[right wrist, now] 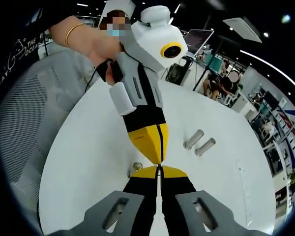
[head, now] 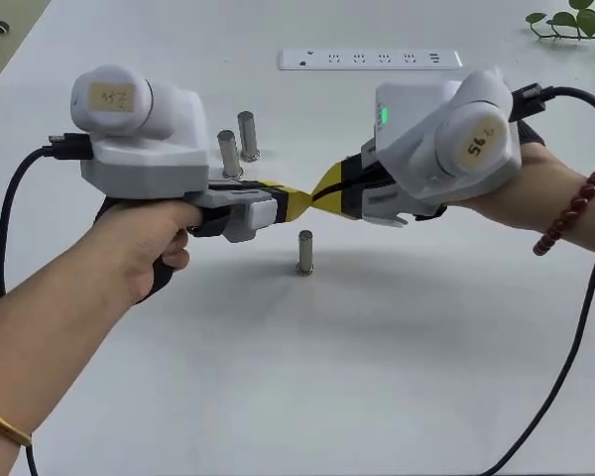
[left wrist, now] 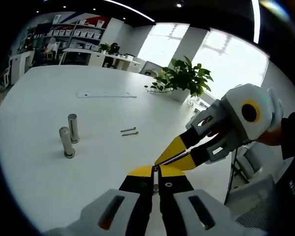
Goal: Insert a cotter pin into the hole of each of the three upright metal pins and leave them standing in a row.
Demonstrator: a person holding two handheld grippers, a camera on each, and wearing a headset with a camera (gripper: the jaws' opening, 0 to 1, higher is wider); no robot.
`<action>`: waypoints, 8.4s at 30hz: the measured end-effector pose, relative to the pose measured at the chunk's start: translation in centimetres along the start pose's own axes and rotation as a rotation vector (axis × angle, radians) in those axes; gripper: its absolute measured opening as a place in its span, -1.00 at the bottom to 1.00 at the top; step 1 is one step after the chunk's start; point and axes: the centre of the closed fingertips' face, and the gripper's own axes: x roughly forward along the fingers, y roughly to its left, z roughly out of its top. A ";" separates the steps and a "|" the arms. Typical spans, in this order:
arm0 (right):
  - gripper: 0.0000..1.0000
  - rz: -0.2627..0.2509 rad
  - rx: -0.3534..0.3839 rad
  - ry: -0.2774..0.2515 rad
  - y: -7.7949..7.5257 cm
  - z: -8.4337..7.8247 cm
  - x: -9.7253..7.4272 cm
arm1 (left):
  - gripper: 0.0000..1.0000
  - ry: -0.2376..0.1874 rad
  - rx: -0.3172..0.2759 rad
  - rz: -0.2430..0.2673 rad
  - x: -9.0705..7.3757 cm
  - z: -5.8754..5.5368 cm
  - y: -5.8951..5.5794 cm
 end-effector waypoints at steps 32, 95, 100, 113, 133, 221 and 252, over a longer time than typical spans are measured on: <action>-0.89 0.074 0.490 -0.139 0.0 -1.0 -0.7 | -1.00 -0.047 0.130 -0.045 -0.4 1.1 0.3; -1.00 0.290 0.503 -0.171 3.7 0.2 -1.2 | -0.78 -0.100 0.227 -0.238 -1.2 -2.2 -2.3; -1.00 0.253 0.481 -0.078 3.4 -1.5 -1.1 | -0.73 -0.098 0.246 -0.182 -0.9 -2.6 -1.6; -1.00 0.248 0.383 0.074 3.8 -4.0 -0.8 | -0.68 -0.040 0.346 -0.064 0.6 -4.0 -0.4; -1.00 0.263 0.304 0.122 3.9 -4.0 -0.1 | -0.78 -0.012 0.375 0.005 1.6 -4.6 0.4; -1.00 0.253 0.271 0.089 3.1 -2.7 1.2 | -0.83 -0.131 0.187 0.086 1.8 -5.3 1.1; -1.00 0.240 0.296 0.076 2.9 -2.2 1.7 | -0.84 -0.137 0.182 0.136 2.1 -5.3 1.3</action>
